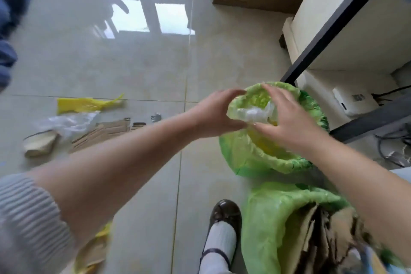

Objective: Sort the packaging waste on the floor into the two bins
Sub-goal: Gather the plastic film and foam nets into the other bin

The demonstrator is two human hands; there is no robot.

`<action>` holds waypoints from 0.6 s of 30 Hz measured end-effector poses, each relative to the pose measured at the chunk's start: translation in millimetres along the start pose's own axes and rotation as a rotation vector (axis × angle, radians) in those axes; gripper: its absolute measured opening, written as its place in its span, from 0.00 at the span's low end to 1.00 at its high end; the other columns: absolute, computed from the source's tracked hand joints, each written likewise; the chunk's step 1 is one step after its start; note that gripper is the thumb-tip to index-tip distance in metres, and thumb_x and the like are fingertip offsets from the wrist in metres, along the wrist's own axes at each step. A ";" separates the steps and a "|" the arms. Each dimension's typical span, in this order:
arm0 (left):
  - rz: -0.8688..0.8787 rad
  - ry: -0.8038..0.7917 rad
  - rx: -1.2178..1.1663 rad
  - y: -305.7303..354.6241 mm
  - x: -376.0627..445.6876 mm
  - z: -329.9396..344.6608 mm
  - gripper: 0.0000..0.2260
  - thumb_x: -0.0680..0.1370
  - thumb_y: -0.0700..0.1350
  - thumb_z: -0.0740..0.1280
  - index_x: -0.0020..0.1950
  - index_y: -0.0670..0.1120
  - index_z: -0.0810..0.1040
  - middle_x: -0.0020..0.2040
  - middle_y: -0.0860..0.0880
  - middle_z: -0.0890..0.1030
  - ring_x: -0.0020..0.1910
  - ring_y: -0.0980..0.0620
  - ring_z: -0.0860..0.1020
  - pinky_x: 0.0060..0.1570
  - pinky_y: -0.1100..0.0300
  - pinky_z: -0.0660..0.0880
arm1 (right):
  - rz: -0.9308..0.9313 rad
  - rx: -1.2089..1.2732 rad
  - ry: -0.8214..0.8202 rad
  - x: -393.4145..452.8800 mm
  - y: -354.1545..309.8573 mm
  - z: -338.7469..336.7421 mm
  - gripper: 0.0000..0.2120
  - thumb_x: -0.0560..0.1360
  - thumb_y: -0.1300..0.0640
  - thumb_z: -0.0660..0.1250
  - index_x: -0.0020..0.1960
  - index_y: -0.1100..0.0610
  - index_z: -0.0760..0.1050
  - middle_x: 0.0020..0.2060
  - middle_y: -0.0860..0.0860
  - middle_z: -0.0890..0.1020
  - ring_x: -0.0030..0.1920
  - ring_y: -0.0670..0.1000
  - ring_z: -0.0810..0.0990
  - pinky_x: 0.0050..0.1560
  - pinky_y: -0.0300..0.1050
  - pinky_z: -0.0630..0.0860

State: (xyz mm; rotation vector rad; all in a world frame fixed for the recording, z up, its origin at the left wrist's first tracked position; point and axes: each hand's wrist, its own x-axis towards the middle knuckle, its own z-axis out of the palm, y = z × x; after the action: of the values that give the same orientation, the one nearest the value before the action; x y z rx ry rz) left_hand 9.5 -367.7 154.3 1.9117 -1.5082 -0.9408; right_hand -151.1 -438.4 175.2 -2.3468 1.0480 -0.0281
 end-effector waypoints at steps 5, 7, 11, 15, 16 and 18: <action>-0.227 0.131 -0.136 -69.1 -111.6 -69.7 0.25 0.72 0.42 0.73 0.67 0.47 0.71 0.65 0.47 0.75 0.63 0.52 0.75 0.60 0.61 0.72 | -0.243 -0.054 -0.104 -13.0 -109.0 46.8 0.36 0.73 0.50 0.69 0.75 0.51 0.56 0.73 0.52 0.61 0.73 0.51 0.59 0.70 0.41 0.55; -0.313 0.155 -0.045 -103.1 -166.4 -98.4 0.23 0.72 0.43 0.72 0.66 0.47 0.72 0.63 0.48 0.76 0.61 0.52 0.76 0.60 0.62 0.72 | -0.337 -0.088 -0.143 -17.4 -149.7 77.0 0.35 0.72 0.50 0.70 0.74 0.51 0.58 0.73 0.53 0.63 0.73 0.51 0.60 0.70 0.40 0.55; -0.474 0.229 -0.021 -164.1 -272.7 -141.2 0.22 0.72 0.41 0.73 0.64 0.45 0.73 0.62 0.46 0.77 0.59 0.48 0.77 0.62 0.56 0.73 | -0.474 -0.154 -0.273 -28.5 -224.4 140.2 0.33 0.72 0.51 0.70 0.73 0.47 0.60 0.73 0.51 0.61 0.72 0.52 0.62 0.68 0.43 0.59; -0.601 0.267 -0.013 -217.3 -363.7 -155.4 0.21 0.73 0.41 0.71 0.65 0.43 0.72 0.62 0.44 0.76 0.57 0.50 0.76 0.51 0.64 0.72 | -0.625 -0.331 -0.429 -41.0 -285.1 197.0 0.32 0.72 0.50 0.68 0.73 0.46 0.59 0.74 0.50 0.59 0.72 0.53 0.61 0.69 0.46 0.61; -0.631 0.249 -0.008 -230.2 -381.1 -154.9 0.21 0.73 0.42 0.71 0.65 0.44 0.72 0.63 0.45 0.76 0.58 0.50 0.76 0.50 0.64 0.72 | -0.659 -0.382 -0.460 -43.4 -296.0 209.9 0.32 0.73 0.50 0.68 0.73 0.45 0.59 0.74 0.50 0.58 0.73 0.54 0.60 0.70 0.47 0.62; -0.674 0.187 0.040 -253.3 -408.0 -151.5 0.22 0.73 0.43 0.71 0.66 0.46 0.71 0.64 0.46 0.75 0.60 0.50 0.76 0.55 0.61 0.72 | -0.742 -0.510 -0.511 -46.2 -311.3 234.6 0.31 0.73 0.49 0.67 0.73 0.45 0.59 0.74 0.51 0.57 0.74 0.55 0.58 0.70 0.50 0.63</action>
State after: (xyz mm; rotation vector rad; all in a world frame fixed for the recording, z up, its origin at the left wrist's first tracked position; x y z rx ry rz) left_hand 225.9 86.6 137.3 2.5153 -0.7762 -0.9599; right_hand 84.4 -126.0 143.5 -2.8333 -0.1077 0.5844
